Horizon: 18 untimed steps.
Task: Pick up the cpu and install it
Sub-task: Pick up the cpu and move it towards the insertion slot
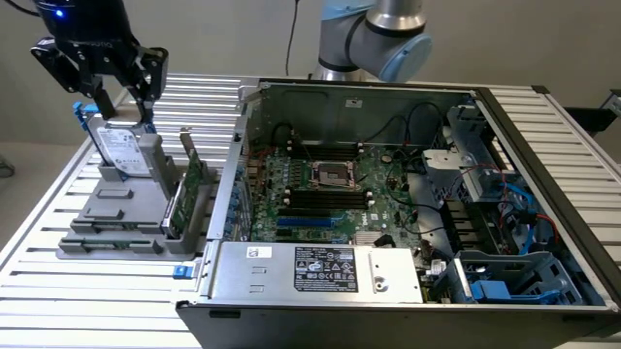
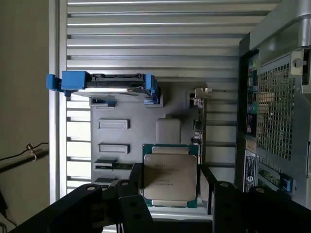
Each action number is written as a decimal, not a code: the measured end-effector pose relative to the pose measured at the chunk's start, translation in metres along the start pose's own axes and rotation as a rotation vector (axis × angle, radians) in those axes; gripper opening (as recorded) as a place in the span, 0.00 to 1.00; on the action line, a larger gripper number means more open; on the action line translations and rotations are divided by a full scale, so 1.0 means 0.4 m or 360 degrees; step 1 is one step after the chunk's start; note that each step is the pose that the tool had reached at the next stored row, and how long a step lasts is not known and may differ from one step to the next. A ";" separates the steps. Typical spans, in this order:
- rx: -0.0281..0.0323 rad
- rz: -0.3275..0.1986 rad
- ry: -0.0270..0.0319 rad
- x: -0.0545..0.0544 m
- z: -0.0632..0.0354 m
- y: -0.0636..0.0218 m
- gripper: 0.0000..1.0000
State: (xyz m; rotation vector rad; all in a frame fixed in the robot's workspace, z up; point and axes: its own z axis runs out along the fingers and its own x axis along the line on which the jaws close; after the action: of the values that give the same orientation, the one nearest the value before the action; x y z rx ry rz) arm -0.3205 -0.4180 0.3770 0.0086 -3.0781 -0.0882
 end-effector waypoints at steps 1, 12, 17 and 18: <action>-0.00043 0.0000 0.00004 -0.007 -0.004 0.000 0.55; -0.00599 -0.0002 0.00256 -0.089 -0.046 0.002 0.55; -0.01017 -0.0005 0.00256 -0.146 -0.052 0.002 0.55; -0.01076 -0.0006 0.00256 -0.158 -0.053 0.002 0.55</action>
State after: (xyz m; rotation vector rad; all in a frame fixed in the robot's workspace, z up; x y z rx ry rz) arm -0.2563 -0.4181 0.3943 0.0114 -3.0573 -0.1913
